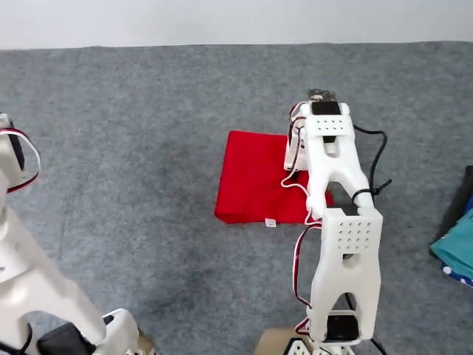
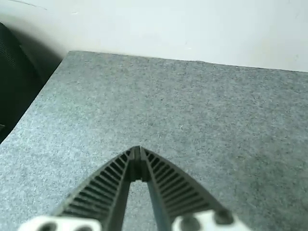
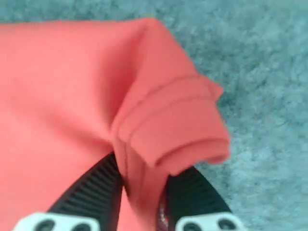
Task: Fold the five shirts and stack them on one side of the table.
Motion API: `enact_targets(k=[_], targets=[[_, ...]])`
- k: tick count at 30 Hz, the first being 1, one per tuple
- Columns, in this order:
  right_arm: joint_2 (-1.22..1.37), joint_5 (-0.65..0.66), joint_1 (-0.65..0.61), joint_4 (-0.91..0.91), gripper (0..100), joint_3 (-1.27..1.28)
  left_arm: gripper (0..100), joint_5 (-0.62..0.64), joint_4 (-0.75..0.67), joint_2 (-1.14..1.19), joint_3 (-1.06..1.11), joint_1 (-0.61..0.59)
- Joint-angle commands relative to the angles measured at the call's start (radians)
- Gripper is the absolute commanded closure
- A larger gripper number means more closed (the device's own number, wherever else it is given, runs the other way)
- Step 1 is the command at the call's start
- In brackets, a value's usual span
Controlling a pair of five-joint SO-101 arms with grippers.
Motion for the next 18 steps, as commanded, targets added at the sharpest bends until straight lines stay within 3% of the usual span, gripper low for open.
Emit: enact_targets(k=[1, 12, 18], targets=[[-0.097, 0.17, 0.035, 0.053, 98.7, -0.028, 100, -0.005, 0.02, -0.025, -0.004, -0.006], [-0.275, 0.646, 0.108, 0.085, 98.7, -0.028, 100, -0.005, 0.02, -0.025, -0.004, -0.008], [-0.223, 0.878, 0.191, -0.033, 98.7, -0.026, 100, -0.005, 0.02, -0.025, -0.004, -0.008]])
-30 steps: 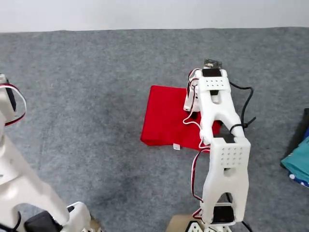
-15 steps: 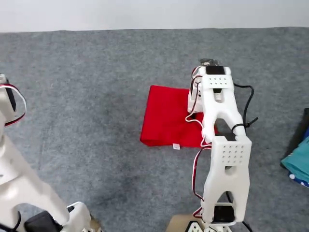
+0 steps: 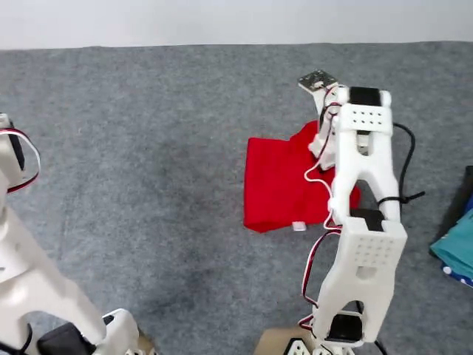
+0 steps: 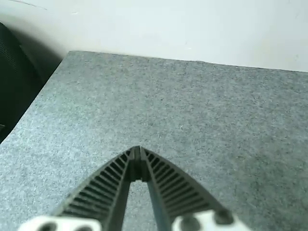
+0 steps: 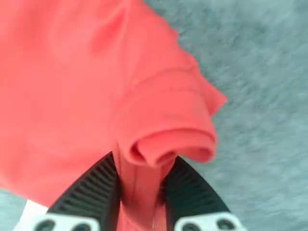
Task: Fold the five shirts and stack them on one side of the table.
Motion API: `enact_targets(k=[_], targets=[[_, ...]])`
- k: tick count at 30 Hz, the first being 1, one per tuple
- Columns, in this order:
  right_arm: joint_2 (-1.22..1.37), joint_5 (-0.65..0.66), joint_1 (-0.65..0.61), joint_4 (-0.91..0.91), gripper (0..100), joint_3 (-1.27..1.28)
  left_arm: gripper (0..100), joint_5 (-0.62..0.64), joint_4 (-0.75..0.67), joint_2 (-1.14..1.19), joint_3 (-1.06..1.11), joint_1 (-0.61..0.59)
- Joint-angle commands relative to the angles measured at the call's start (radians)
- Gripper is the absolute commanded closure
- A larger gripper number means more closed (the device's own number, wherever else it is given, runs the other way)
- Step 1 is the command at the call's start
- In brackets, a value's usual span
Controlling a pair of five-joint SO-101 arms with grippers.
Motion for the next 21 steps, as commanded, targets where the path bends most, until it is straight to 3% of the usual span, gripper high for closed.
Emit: enact_targets(k=[1, 6, 11, 16, 21], targets=[[-0.012, 0.138, 0.065, -0.104, 98.7, -0.028, 100, -0.005, 0.02, -0.025, -0.004, -0.008], [0.024, 0.201, 0.094, -0.229, 98.7, -0.028, 100, -0.005, 0.02, -0.025, -0.002, -0.008], [0.022, 0.193, 0.09, -0.242, 95.1, -0.028, 100, -0.005, 0.02, -0.025, -0.002, -0.008], [-0.018, -0.038, 0.122, -0.24, 81.9, -0.035, 100, -0.006, 0.02, -0.025, -0.002, -0.008], [-0.099, -0.253, 0.117, -0.208, 78.7, -0.035, 100, -0.006, 0.02, -0.025, -0.002, -0.008]])
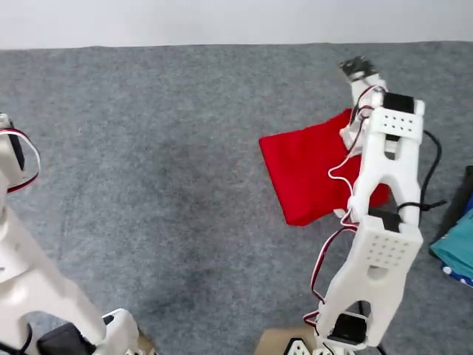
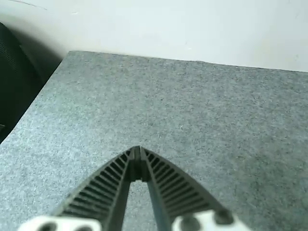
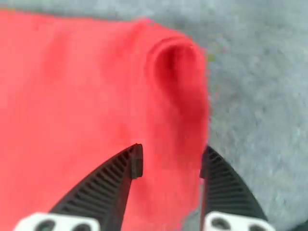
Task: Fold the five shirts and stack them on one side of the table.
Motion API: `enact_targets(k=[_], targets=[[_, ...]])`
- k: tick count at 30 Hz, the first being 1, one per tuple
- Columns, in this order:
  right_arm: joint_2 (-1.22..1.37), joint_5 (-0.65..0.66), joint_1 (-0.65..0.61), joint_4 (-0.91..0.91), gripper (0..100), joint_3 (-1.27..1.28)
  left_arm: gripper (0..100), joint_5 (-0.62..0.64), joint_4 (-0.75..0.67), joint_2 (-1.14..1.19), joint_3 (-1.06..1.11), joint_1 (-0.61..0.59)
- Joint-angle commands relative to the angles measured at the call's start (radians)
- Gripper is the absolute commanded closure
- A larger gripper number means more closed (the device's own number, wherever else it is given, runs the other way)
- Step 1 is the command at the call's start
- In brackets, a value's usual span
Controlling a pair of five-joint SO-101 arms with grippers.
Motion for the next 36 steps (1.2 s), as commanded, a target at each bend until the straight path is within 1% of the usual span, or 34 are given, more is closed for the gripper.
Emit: enact_targets(k=[1, 5, 8, 12, 18, 21, 24, 27, 29, 32, 34, 36], targets=[[-0.125, -0.164, -0.001, 0.031, 78.8, -0.035, 100, -0.006, 0.02, -0.025, -0.002, -0.008], [-0.199, -0.304, -0.025, 0.117, 78.9, -0.035, 100, -0.006, 0.02, -0.025, -0.002, -0.008], [-0.249, -0.373, -0.058, 0.217, 78.9, -0.035, 100, -0.006, 0.02, -0.025, -0.002, -0.008], [-0.28, -0.434, -0.11, 0.331, 78.9, -0.034, 100, -0.006, 0.02, -0.025, -0.002, -0.006], [-0.282, -0.709, -0.125, 0.418, 78.9, -0.029, 100, -0.006, 0.02, -0.025, -0.004, -0.006], [-0.283, -0.884, -0.12, 0.438, 78.6, -0.029, 100, -0.006, 0.02, -0.025, -0.004, -0.006], [-0.28, -1.022, -0.128, 0.446, 77.7, -0.021, 100, -0.006, 0.02, -0.025, -0.004, -0.006], [-0.278, -1.109, -0.159, 0.44, 71.6, 0.044, 100, -0.006, 0.02, -0.026, -0.004, -0.006], [-0.278, -1.152, -0.182, 0.42, 65.6, 0.097, 100, -0.006, 0.02, -0.026, -0.004, -0.006], [-0.257, -1.198, -0.197, 0.334, 57.2, 0.178, 100, -0.006, 0.021, -0.026, -0.004, -0.006], [-0.22, -1.22, -0.209, 0.272, 53.9, 0.213, 100, -0.005, 0.021, -0.026, -0.004, -0.006], [-0.171, -1.237, -0.213, 0.232, 53.4, 0.221, 100, -0.005, 0.021, -0.026, -0.004, -0.006]])
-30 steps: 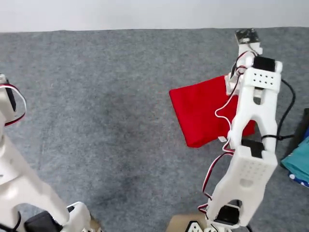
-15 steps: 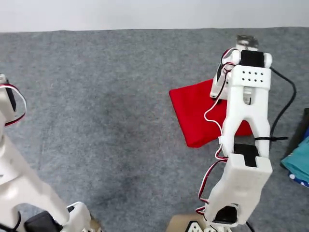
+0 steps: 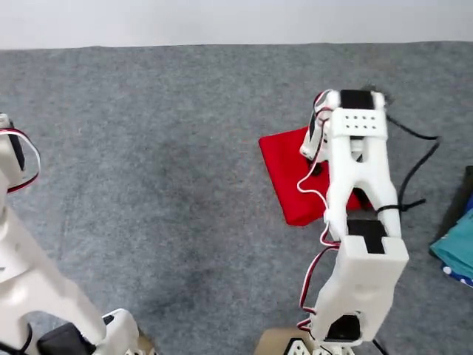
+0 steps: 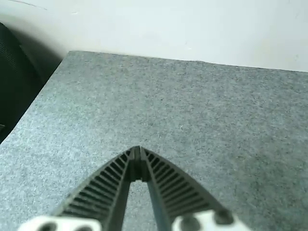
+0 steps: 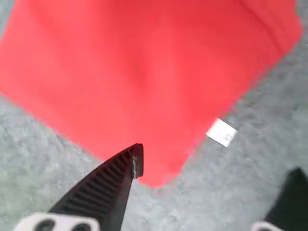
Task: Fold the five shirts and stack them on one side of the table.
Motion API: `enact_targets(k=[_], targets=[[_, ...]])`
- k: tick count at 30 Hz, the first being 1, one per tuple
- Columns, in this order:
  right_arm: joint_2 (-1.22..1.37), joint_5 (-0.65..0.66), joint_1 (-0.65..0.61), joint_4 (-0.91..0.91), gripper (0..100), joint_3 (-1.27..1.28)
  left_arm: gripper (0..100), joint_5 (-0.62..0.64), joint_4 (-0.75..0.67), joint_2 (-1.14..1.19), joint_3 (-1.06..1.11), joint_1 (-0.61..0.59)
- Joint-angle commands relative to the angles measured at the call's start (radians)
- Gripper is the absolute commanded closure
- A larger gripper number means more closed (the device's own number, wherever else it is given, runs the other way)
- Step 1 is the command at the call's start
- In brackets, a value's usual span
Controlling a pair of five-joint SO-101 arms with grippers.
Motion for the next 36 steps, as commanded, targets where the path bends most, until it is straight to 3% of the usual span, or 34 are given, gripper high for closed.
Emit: enact_targets(k=[1, 11, 18, 28, 32, 36], targets=[[0.041, -0.041, -0.01, -0.077, 53.4, -0.002, 100, -0.005, 0.021, -0.026, -0.004, -0.006], [0.217, -0.066, -0.01, -0.278, 53.4, -0.002, 100, -0.005, 0.021, -0.026, -0.004, -0.006], [0.303, -0.066, -0.01, -0.317, 54.6, -0.003, 100, -0.005, 0.021, -0.026, -0.004, -0.006], [0.323, -0.063, -0.005, -0.309, 91.6, -0.003, 100, -0.005, 0.021, -0.025, -0.004, -0.006], [0.323, -0.06, -0.002, -0.308, 98.7, -0.003, 100, -0.005, 0.021, -0.025, -0.004, -0.006], [0.306, -0.057, 0.03, -0.278, 98.8, -0.014, 100, -0.005, 0.021, -0.025, -0.004, -0.006]])
